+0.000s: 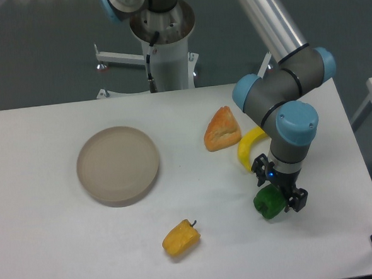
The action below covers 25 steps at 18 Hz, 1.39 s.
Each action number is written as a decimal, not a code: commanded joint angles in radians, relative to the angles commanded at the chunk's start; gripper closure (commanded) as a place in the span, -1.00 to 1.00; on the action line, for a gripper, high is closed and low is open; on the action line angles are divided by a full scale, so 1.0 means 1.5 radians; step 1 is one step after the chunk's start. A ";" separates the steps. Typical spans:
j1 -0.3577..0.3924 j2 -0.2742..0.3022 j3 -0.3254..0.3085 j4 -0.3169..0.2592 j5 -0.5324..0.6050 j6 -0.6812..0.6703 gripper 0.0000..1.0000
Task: Pick up the green pepper from the table
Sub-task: 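Close the gripper around the green bell pepper, then lift the green bell pepper up off the table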
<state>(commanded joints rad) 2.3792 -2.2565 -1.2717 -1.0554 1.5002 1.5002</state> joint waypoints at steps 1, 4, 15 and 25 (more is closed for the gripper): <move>-0.001 -0.004 0.001 0.000 0.000 -0.001 -1.00; -0.001 -0.004 0.005 -0.003 -0.001 -0.009 0.44; -0.013 0.167 -0.015 -0.195 -0.008 -0.052 0.94; -0.019 0.187 -0.005 -0.301 0.012 -0.032 0.91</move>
<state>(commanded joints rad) 2.3501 -1.9758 -1.2793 -1.5064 1.5186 1.4527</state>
